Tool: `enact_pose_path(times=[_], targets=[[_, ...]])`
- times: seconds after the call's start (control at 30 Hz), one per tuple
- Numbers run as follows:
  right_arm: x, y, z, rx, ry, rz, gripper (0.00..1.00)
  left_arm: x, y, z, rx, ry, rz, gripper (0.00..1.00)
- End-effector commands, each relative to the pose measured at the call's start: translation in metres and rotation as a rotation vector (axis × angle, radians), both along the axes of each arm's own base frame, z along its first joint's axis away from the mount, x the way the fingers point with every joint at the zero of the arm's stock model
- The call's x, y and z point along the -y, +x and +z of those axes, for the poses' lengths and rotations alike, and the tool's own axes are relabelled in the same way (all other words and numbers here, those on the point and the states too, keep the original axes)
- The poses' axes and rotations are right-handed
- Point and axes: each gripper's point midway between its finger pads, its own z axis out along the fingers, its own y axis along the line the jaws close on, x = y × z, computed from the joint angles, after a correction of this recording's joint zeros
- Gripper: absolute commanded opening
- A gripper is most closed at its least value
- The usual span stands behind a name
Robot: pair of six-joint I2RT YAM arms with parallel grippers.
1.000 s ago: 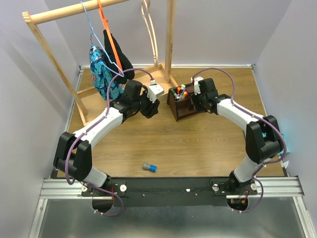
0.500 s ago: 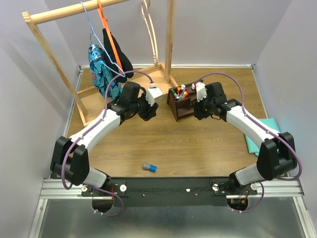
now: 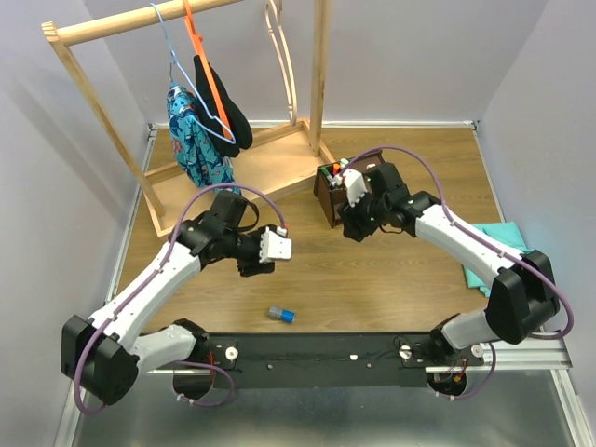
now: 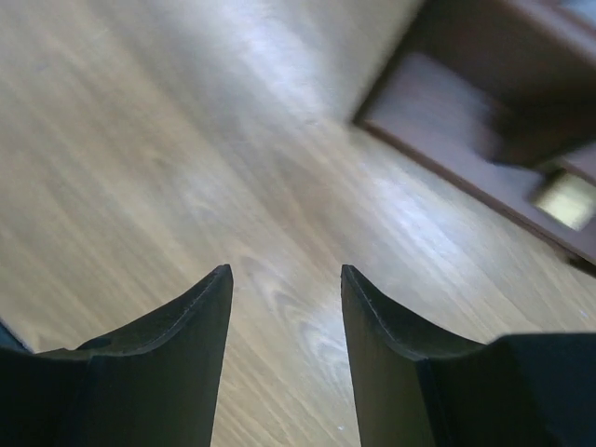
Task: Sort the stationery into containers
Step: Pick up the stationery from the corner of the board.
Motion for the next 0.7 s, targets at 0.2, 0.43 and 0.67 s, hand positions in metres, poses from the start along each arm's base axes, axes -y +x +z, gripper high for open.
enact_pose_path(times=[0.2, 0.43, 0.67], targets=[[0.079, 0.090, 0.118, 0.291, 0.151, -0.517, 0.62, 0.030, -0.065, -0.021, -0.300, 0.204, -0.282, 0.64], [0.113, 0.063, 0.167, 0.449, 0.183, -0.547, 0.64, 0.044, -0.090, -0.044, -0.386, 0.345, -0.302, 0.62], [0.144, 0.033, 0.161, 0.491, 0.193, -0.599, 0.65, 0.029, -0.093, -0.078, -0.398, 0.457, -0.243, 0.62]])
